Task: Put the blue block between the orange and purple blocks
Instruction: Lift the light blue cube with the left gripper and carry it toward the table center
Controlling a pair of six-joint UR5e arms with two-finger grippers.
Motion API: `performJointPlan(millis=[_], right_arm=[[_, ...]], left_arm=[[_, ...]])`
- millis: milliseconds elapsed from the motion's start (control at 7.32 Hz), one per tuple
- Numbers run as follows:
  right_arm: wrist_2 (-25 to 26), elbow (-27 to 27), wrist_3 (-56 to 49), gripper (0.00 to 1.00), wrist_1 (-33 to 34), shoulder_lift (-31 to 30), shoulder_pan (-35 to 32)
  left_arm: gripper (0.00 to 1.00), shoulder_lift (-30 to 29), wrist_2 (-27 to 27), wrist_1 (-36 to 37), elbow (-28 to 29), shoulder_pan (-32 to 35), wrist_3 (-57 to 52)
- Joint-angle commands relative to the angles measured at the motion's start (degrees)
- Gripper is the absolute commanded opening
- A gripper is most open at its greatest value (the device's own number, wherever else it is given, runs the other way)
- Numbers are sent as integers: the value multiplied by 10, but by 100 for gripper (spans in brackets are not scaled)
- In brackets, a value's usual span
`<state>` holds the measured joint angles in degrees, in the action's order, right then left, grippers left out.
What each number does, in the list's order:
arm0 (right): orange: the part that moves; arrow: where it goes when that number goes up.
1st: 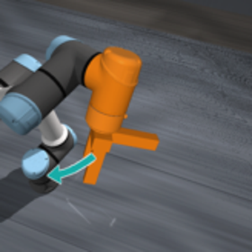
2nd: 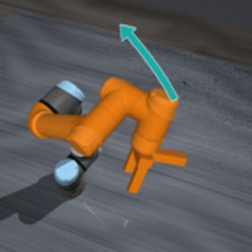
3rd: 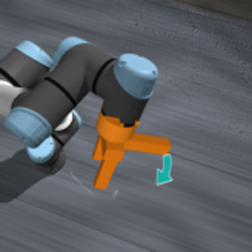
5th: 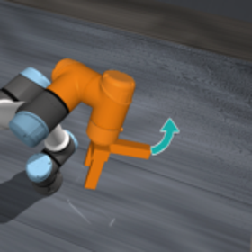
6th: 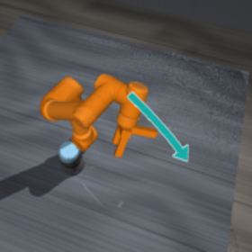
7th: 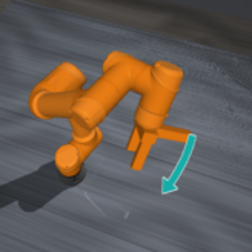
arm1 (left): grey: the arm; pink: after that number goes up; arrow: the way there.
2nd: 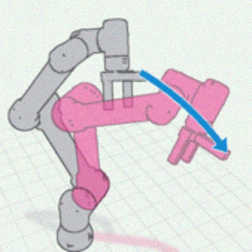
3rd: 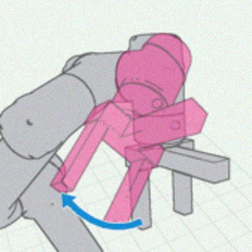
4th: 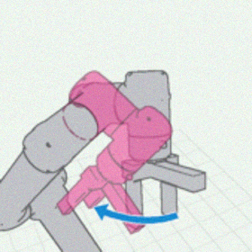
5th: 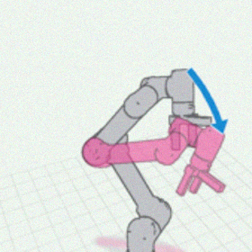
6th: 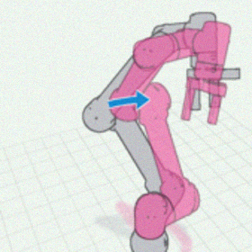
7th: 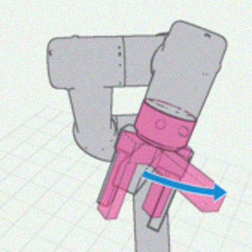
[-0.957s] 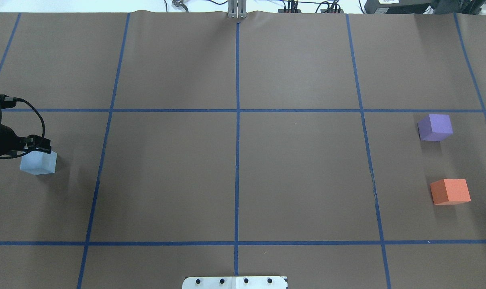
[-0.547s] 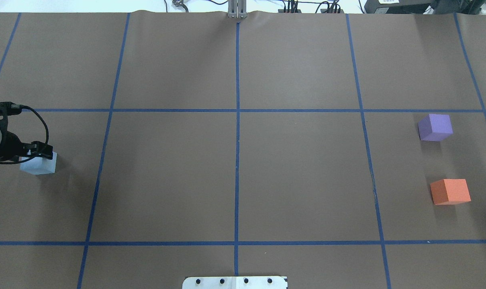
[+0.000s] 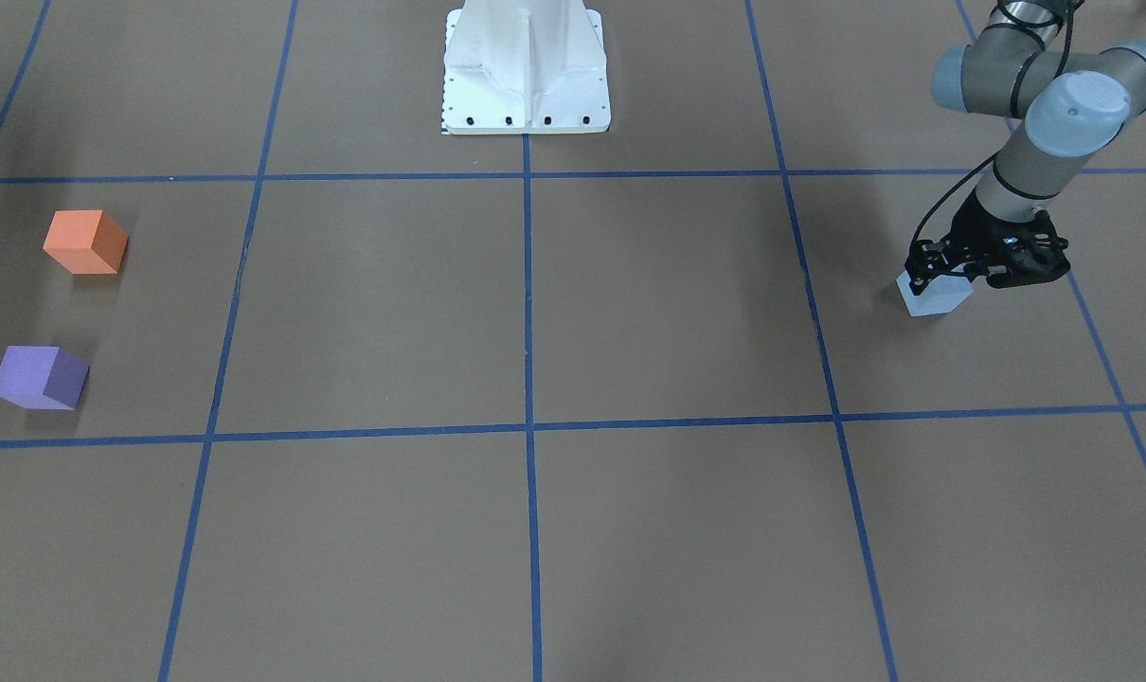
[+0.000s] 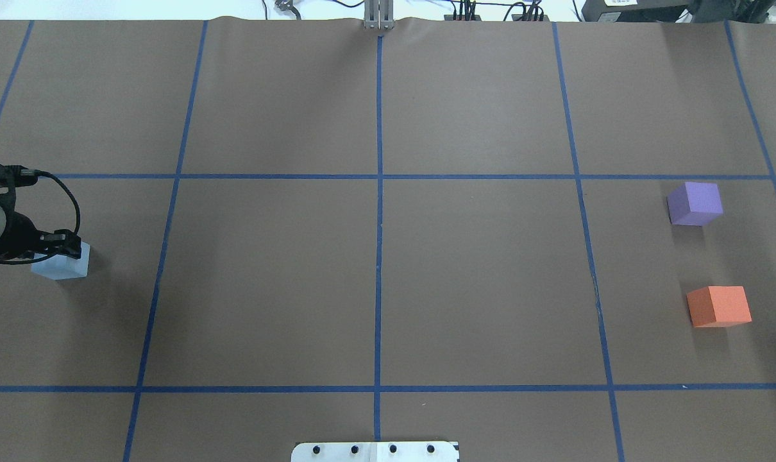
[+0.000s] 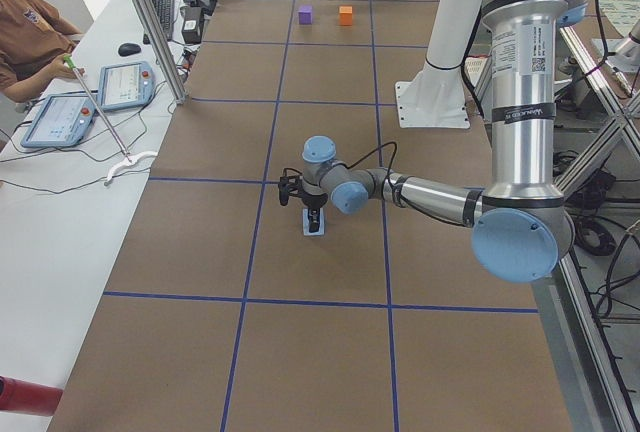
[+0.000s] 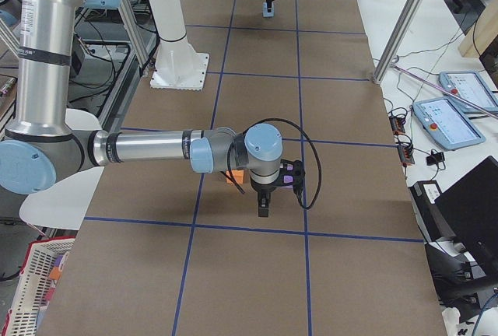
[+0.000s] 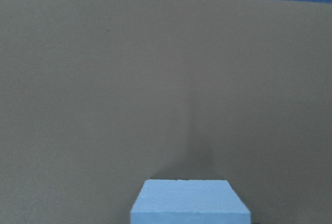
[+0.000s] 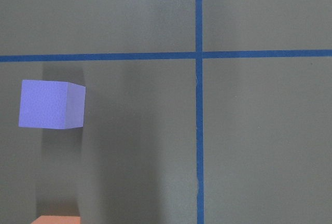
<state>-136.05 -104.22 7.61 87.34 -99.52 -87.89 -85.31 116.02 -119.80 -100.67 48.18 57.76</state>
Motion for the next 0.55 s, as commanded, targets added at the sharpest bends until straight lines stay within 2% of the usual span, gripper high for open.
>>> performJointPlan(millis=[0,137,273,410], right_arm=[[1,-2,-7,100,-2,-5,0],[0,-2,-7,100,-2,-8,1],[2,-1,-7,100,-2,-7,1],[2,-1,-1,100,-1,-7,1]], left_arm=[[0,2,28,11,-46,5,-4],[0,-10,30,31,-61,5,1],[0,-46,29,81,-84,6,2],[0,-114,26,173,-103,7,3]])
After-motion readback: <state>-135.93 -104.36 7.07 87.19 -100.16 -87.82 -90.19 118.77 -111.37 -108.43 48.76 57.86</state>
